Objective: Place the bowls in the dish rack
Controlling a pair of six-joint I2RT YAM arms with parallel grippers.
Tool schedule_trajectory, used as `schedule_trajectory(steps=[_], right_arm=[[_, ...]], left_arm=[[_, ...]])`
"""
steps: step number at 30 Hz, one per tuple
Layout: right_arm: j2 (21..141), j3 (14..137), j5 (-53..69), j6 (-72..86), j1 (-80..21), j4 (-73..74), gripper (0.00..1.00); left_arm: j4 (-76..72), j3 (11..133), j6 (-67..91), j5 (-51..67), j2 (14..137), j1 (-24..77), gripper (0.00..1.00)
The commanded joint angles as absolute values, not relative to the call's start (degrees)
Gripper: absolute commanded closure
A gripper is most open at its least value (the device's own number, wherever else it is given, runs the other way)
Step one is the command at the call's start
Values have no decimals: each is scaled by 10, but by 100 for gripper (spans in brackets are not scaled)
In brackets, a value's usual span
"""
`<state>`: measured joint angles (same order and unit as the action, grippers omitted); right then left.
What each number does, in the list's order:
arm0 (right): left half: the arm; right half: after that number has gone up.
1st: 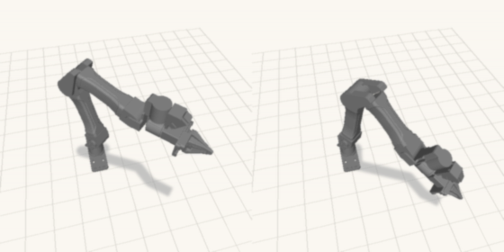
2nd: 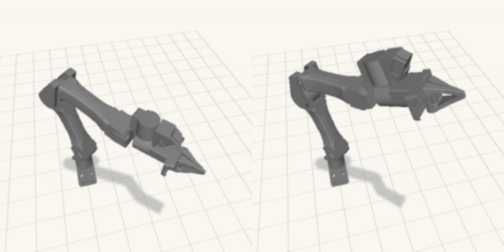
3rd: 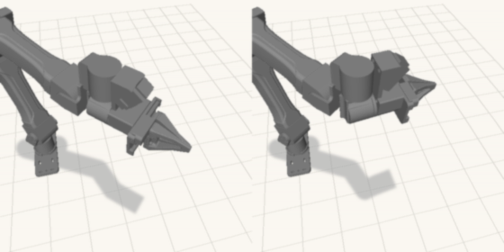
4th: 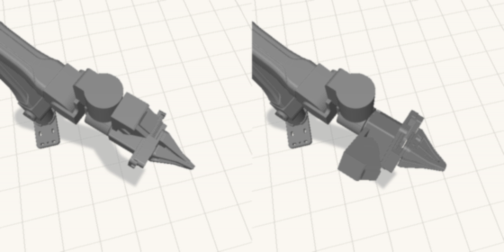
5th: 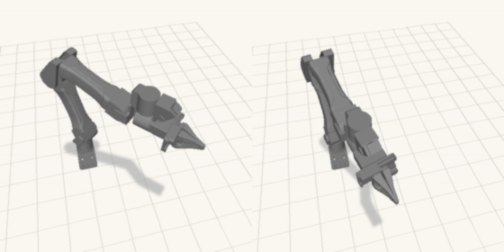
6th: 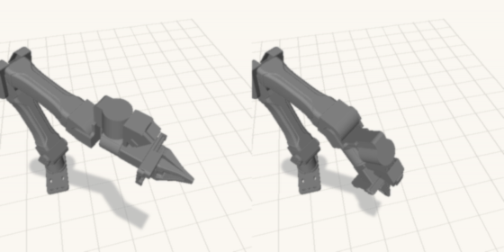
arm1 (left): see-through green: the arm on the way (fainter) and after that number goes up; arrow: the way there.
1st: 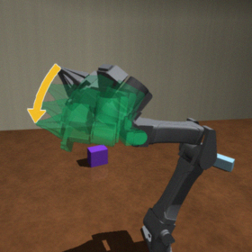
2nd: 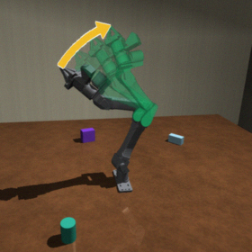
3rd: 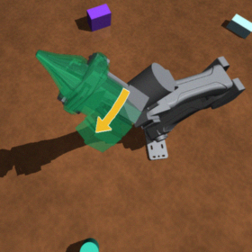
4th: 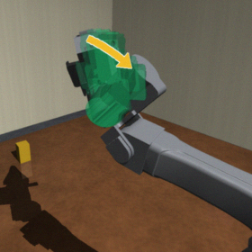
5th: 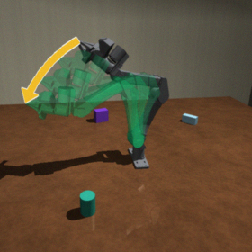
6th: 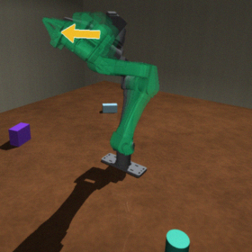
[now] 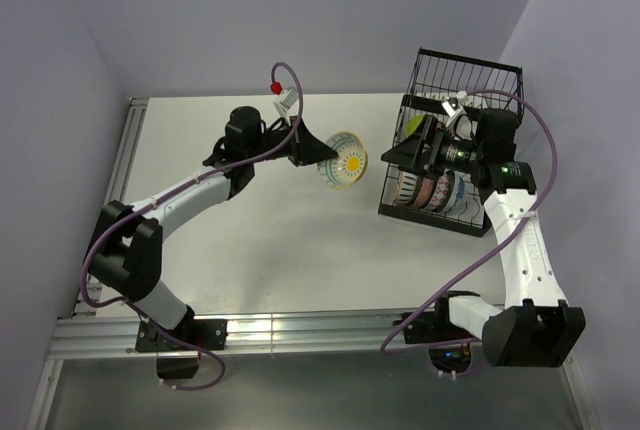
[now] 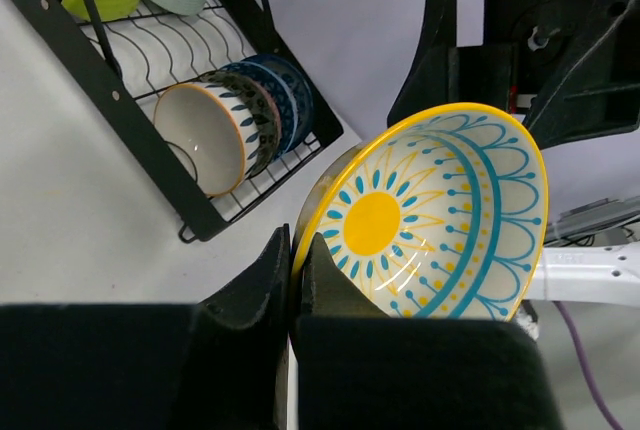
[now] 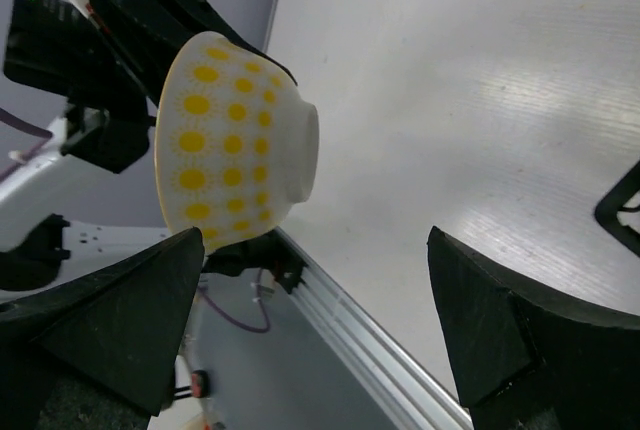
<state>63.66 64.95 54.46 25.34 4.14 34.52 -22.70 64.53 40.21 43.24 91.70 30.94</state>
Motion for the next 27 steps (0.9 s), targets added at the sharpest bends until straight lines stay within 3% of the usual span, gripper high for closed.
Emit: schedule_trajectory(steps=[1,18,27], right_arm=[[647,671,555,336,25,281,0],[702,716,519,364,-75,257,0],[726,702,516,363,-89,236,0]], left_arm=[[-306,653,460,439,921,309,100],[-308,660,471,421,930,311,100],[-377,645,519,443,931,311,100]])
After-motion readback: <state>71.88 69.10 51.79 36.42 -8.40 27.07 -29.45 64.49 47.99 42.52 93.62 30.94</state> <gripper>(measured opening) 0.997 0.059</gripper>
